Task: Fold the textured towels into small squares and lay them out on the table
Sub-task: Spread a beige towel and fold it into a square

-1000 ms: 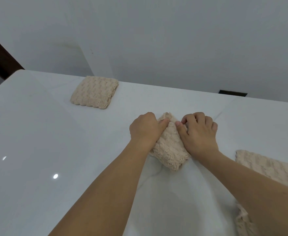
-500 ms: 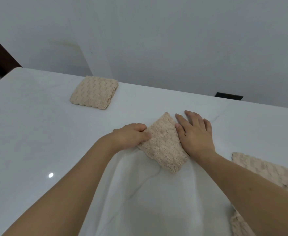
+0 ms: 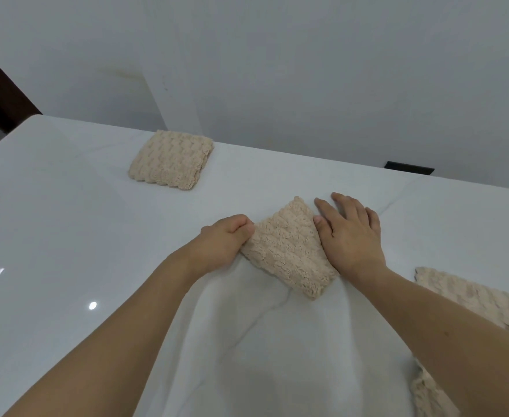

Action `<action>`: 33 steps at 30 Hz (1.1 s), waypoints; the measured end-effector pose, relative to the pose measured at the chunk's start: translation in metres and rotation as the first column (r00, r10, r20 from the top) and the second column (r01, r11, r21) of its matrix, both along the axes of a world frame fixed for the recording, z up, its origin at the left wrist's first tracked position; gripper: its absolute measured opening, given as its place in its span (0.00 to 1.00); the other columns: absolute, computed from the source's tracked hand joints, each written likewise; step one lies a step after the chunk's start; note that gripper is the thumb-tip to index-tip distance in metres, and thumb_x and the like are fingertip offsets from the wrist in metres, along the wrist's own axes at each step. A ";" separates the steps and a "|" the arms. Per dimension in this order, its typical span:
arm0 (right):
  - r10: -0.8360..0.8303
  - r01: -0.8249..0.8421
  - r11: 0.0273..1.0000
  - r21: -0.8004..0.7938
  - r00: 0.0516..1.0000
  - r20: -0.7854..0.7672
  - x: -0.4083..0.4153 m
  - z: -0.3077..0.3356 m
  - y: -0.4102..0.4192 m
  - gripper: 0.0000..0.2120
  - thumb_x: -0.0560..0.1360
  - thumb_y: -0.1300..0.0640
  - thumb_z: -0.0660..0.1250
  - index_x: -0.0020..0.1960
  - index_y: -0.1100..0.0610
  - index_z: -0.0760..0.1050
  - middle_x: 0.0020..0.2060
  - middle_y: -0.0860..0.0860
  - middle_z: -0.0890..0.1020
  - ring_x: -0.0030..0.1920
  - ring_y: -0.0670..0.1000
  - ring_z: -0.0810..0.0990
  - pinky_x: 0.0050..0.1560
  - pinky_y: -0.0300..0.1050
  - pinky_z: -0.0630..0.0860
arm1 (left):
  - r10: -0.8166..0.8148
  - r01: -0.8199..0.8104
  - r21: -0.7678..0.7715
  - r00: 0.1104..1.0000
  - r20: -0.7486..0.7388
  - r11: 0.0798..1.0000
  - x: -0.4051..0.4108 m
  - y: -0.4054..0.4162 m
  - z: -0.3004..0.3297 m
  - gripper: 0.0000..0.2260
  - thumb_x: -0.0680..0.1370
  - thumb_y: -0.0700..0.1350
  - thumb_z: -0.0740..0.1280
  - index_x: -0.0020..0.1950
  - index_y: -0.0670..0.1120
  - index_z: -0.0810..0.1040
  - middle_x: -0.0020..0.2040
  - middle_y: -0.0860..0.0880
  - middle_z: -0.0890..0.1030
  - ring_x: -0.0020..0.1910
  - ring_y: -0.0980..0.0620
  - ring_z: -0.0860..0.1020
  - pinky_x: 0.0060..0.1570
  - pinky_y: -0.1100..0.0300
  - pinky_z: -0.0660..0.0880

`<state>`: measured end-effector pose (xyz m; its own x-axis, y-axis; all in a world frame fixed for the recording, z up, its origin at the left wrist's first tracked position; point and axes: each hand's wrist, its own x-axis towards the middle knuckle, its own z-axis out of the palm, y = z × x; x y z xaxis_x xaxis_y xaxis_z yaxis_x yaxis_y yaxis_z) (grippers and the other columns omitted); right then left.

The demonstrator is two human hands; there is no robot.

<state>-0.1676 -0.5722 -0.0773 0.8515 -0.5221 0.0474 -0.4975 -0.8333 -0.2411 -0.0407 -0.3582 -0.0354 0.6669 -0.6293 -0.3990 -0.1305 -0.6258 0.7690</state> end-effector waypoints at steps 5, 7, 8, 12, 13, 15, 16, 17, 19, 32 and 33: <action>-0.003 0.003 1.000 -0.006 1.000 -0.006 -0.001 0.000 0.000 0.23 0.81 0.42 0.43 0.74 0.41 0.61 0.74 0.47 0.61 0.75 0.50 0.54 0.75 0.53 0.48 | -0.011 -0.004 0.138 0.994 0.109 0.990 -0.007 -0.014 0.009 0.13 0.84 0.51 0.52 0.46 0.54 0.75 0.44 0.48 0.78 0.56 0.50 0.66 0.59 0.52 0.68; -0.006 0.006 1.000 -0.003 1.000 -0.005 -0.001 0.001 0.000 0.22 0.81 0.42 0.44 0.74 0.41 0.61 0.74 0.47 0.61 0.75 0.50 0.54 0.75 0.53 0.47 | 0.011 -0.041 0.165 0.984 0.177 0.985 -0.014 -0.019 0.012 0.13 0.84 0.48 0.51 0.53 0.49 0.75 0.41 0.50 0.76 0.47 0.58 0.66 0.63 0.53 0.65; -0.006 0.006 1.000 0.000 1.000 -0.004 -0.001 0.001 0.001 0.22 0.82 0.42 0.44 0.74 0.42 0.61 0.74 0.47 0.61 0.75 0.50 0.54 0.75 0.53 0.47 | 0.032 -0.072 0.173 0.974 0.226 0.982 -0.016 -0.020 0.011 0.12 0.84 0.47 0.52 0.54 0.48 0.75 0.39 0.52 0.76 0.43 0.60 0.66 0.63 0.54 0.63; -0.007 0.007 1.000 0.012 1.000 0.006 -0.001 0.001 0.001 0.22 0.82 0.43 0.45 0.74 0.42 0.61 0.75 0.47 0.61 0.75 0.50 0.54 0.75 0.53 0.47 | 0.182 -0.273 0.128 0.860 0.477 0.953 -0.028 -0.013 -0.002 0.06 0.79 0.50 0.59 0.53 0.51 0.71 0.42 0.56 0.75 0.50 0.53 0.70 0.58 0.55 0.57; -0.005 0.005 1.000 0.018 1.000 0.008 -0.001 0.001 0.001 0.22 0.82 0.43 0.45 0.74 0.42 0.62 0.74 0.47 0.61 0.75 0.50 0.54 0.75 0.53 0.47 | 0.234 -0.313 0.055 0.805 0.546 0.948 -0.038 -0.009 -0.007 0.08 0.78 0.52 0.60 0.54 0.51 0.70 0.46 0.56 0.73 0.51 0.52 0.68 0.57 0.56 0.56; -0.006 0.005 1.000 0.022 1.000 0.012 0.000 0.002 0.001 0.22 0.82 0.43 0.46 0.74 0.43 0.62 0.74 0.47 0.61 0.75 0.50 0.54 0.75 0.53 0.46 | 0.304 -0.283 -0.138 0.715 0.629 0.949 -0.068 -0.005 -0.009 0.11 0.75 0.53 0.63 0.55 0.51 0.70 0.50 0.56 0.69 0.51 0.51 0.67 0.55 0.57 0.56; -0.009 0.008 1.000 0.022 1.000 0.012 0.000 0.002 0.001 0.21 0.82 0.43 0.46 0.74 0.43 0.62 0.74 0.47 0.61 0.75 0.50 0.54 0.75 0.53 0.46 | 0.279 -0.214 -0.181 0.693 0.664 0.960 -0.085 -0.007 -0.009 0.13 0.74 0.55 0.64 0.54 0.50 0.71 0.51 0.55 0.69 0.51 0.51 0.68 0.55 0.57 0.58; -0.011 0.011 1.000 0.022 1.000 0.013 0.000 0.001 0.001 0.21 0.82 0.43 0.46 0.73 0.43 0.62 0.74 0.47 0.61 0.75 0.50 0.54 0.75 0.53 0.46 | 0.211 -0.135 -0.163 0.677 0.705 0.977 -0.100 -0.010 -0.012 0.16 0.73 0.57 0.65 0.55 0.49 0.73 0.53 0.54 0.71 0.52 0.51 0.68 0.56 0.56 0.60; -0.008 0.008 1.000 0.016 1.000 0.016 0.000 0.000 0.001 0.22 0.82 0.43 0.45 0.73 0.43 0.62 0.74 0.47 0.61 0.75 0.51 0.54 0.75 0.53 0.47 | 0.056 -0.038 -0.042 0.669 0.741 0.998 -0.122 -0.018 -0.020 0.25 0.69 0.63 0.66 0.58 0.48 0.76 0.59 0.50 0.73 0.57 0.48 0.69 0.61 0.52 0.63; -0.004 0.004 1.000 -0.011 0.998 0.067 0.000 -0.003 0.001 0.22 0.81 0.43 0.45 0.72 0.44 0.64 0.73 0.48 0.64 0.73 0.52 0.58 0.74 0.55 0.50 | 0.058 -0.228 0.152 0.712 0.700 0.962 -0.144 -0.041 -0.025 0.27 0.66 0.55 0.65 0.64 0.48 0.73 0.66 0.46 0.72 0.66 0.43 0.69 0.69 0.32 0.59; -0.003 0.004 1.000 -0.011 0.998 0.067 0.000 -0.003 0.001 0.23 0.81 0.43 0.45 0.72 0.44 0.64 0.72 0.48 0.64 0.73 0.52 0.58 0.74 0.55 0.51 | 0.057 -0.236 0.161 0.710 0.702 0.958 -0.144 -0.042 -0.026 0.27 0.66 0.54 0.67 0.64 0.48 0.73 0.66 0.46 0.72 0.66 0.43 0.69 0.68 0.32 0.60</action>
